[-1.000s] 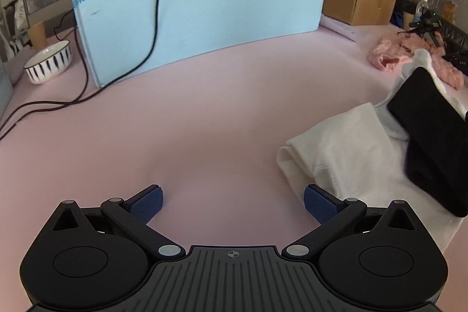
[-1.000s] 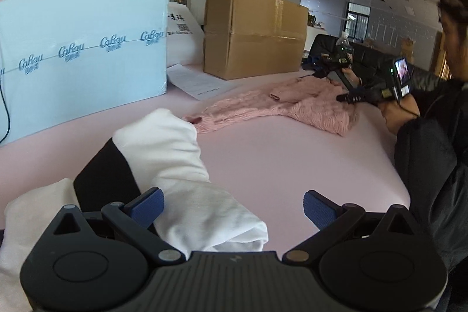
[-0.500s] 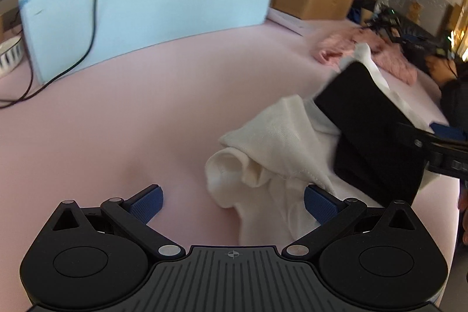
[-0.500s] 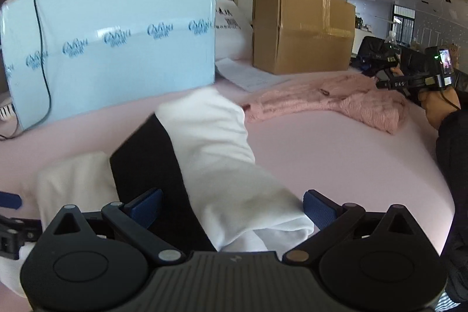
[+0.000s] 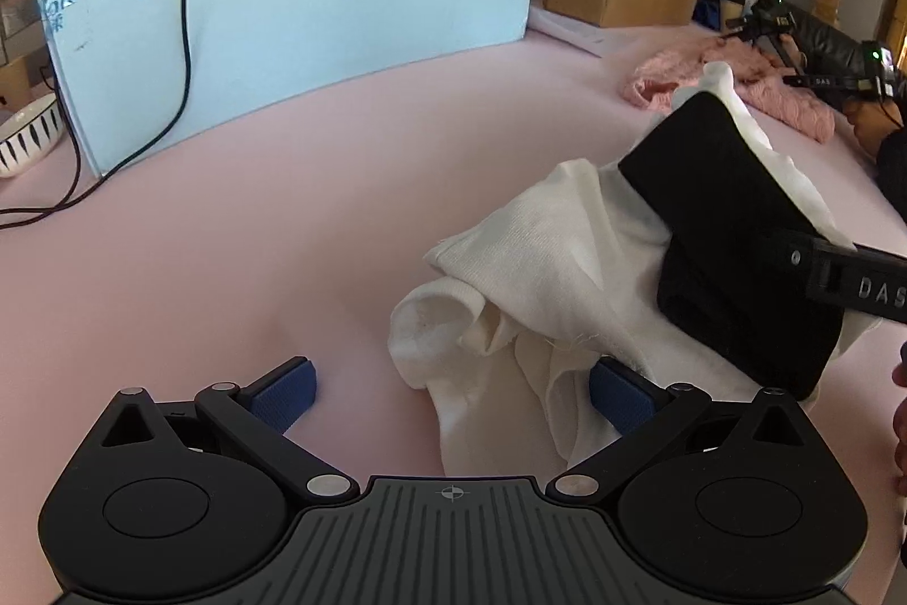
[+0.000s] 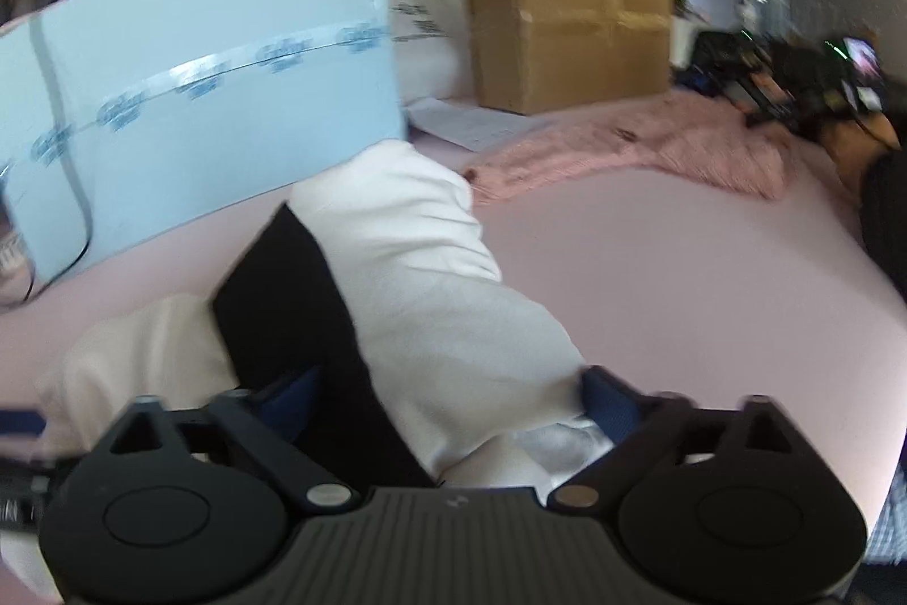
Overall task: Fold clothes
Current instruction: 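Close the left gripper on the shirt edge while the right gripper grasps the shirt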
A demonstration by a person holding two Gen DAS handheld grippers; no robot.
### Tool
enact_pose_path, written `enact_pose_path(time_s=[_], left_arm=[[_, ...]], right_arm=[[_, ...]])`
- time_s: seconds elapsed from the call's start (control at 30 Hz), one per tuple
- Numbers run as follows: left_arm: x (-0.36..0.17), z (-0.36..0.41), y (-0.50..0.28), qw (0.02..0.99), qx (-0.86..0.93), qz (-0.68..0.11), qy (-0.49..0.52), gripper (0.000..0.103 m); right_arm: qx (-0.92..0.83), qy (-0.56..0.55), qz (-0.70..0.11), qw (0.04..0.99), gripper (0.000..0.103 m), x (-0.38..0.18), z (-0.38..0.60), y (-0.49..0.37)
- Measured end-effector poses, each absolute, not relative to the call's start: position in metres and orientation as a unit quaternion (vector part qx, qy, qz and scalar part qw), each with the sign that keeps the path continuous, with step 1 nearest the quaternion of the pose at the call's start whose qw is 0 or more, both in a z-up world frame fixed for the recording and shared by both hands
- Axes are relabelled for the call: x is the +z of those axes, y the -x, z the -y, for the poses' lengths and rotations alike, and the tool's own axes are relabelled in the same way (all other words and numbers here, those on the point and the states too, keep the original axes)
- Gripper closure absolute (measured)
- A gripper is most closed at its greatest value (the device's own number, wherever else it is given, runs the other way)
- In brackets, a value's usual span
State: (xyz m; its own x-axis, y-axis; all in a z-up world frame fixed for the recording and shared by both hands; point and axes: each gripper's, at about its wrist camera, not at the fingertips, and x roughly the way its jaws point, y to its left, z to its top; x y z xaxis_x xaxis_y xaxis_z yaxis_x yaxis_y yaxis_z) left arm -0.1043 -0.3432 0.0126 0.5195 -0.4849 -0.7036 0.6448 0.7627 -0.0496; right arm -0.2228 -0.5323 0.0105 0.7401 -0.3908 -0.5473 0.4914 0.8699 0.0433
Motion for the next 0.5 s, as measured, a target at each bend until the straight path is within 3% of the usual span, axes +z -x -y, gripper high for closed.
enact_pose_path(time_s=[0.03,0.1,0.17,0.2,0.3,0.5], left_arm=[[0.014,0.344,0.108,0.866,-0.334,-0.354,-0.112,0.01],[0.017,0.345,0.114,0.862,-0.355,-0.344,-0.114,0.051],[0.021,0.346,0.12,0.852,-0.38,-0.344,-0.113,0.08],[0.024,0.346,0.122,0.843,-0.391,-0.352,-0.111,0.088],[0.026,0.344,0.122,0.838,-0.4,-0.356,-0.109,0.093],[0.038,0.325,0.117,0.853,-0.377,-0.349,-0.093,0.093]], right_arm=[[-0.233,-0.079,-0.268,0.932,0.038,0.013,0.527,0.224],[-0.227,-0.068,-0.264,0.935,0.054,0.017,0.522,0.225],[-0.221,-0.067,-0.259,0.938,0.06,0.022,0.516,0.226],[-0.22,-0.067,-0.257,0.939,0.062,0.024,0.514,0.226],[-0.211,-0.075,-0.235,0.946,0.064,0.034,0.508,0.23],[-0.175,-0.066,-0.179,0.966,0.065,0.069,0.487,0.235]])
